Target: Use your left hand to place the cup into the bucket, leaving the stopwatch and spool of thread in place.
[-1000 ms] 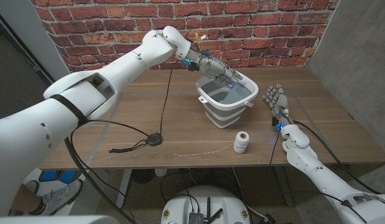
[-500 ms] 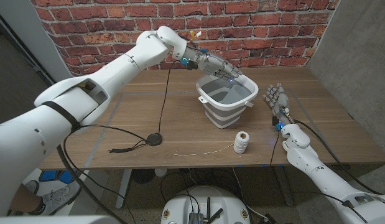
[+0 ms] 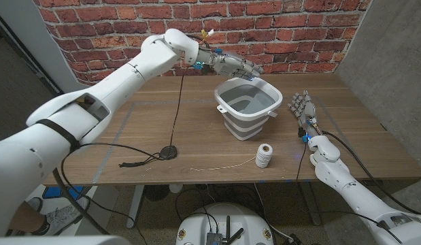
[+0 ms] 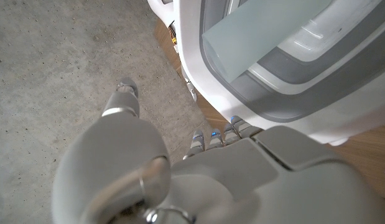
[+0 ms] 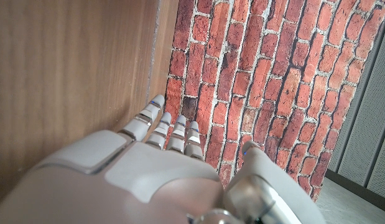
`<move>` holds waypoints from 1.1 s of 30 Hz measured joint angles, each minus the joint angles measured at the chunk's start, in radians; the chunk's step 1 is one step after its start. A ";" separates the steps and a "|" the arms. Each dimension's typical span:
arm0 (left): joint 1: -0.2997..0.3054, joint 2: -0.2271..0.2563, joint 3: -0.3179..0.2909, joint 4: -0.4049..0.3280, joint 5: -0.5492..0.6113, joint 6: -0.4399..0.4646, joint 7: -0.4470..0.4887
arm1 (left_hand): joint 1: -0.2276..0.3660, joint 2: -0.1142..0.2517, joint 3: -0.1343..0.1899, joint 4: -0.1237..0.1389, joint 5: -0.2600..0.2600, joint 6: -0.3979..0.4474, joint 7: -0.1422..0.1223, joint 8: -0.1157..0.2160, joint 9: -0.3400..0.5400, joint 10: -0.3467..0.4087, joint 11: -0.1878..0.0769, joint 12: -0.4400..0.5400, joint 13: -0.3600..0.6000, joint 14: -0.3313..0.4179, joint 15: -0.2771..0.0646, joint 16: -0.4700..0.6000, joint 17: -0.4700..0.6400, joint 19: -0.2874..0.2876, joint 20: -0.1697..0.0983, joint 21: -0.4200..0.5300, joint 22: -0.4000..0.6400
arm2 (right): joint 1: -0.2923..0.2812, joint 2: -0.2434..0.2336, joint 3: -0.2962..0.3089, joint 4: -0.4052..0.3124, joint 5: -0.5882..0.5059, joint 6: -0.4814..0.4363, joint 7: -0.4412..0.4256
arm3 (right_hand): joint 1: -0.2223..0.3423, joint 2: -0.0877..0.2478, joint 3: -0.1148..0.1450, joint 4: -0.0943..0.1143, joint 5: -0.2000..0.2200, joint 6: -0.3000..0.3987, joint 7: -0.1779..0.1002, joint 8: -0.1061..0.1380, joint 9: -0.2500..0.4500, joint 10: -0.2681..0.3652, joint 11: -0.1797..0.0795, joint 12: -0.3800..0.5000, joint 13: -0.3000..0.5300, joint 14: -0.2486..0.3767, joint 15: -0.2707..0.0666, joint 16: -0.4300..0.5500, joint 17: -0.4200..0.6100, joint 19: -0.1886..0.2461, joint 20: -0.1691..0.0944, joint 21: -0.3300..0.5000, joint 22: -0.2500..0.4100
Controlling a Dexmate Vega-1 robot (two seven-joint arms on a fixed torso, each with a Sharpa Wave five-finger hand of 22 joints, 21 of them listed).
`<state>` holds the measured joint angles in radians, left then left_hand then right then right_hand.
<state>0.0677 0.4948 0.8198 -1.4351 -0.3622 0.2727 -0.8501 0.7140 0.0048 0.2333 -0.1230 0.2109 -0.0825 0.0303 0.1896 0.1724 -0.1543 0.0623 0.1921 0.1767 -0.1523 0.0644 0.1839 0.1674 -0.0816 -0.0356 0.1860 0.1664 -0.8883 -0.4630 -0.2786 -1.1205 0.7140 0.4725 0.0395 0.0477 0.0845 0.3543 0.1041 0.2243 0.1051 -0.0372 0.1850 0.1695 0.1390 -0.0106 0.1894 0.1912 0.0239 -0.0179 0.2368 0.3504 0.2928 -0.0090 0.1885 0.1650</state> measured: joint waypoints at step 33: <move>0.248 0.138 -0.151 -0.227 0.026 -0.106 0.455 | -0.076 0.039 0.000 0.009 -0.011 0.091 -0.012 0.007 0.000 0.072 -0.036 0.008 -0.005 0.060 -0.030 0.000 0.000 0.054 0.003 0.008 0.000 | -0.017 -0.034 0.006 -0.042 -0.005 -0.013 -0.003 | 0.000 0.000 0.000 0.000 0.000 0.000 0.000 0.000 0.000 0.000 0.000 0.000 0.000 0.000 0.000 0.000 0.004 -0.009 -0.009 0.000 0.000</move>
<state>0.3157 0.6329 0.6687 -1.6622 -0.3358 0.1670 -0.3947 0.6384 0.0435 0.2332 -0.1143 0.1994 0.0087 0.0181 0.1970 0.1725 -0.0818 0.0264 0.2004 0.1720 -0.0925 0.0340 0.1839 0.1676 -0.0278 -0.0321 0.1939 0.1664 -0.9052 -0.4971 -0.2723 -1.1625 0.7093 0.4594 0.0366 0.0477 0.0845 0.3544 0.1042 0.2243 0.1051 -0.0372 0.1850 0.1695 0.1390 -0.0106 0.1894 0.1912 0.0239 -0.0179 0.2368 0.3541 0.2837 -0.0181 0.1885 0.1650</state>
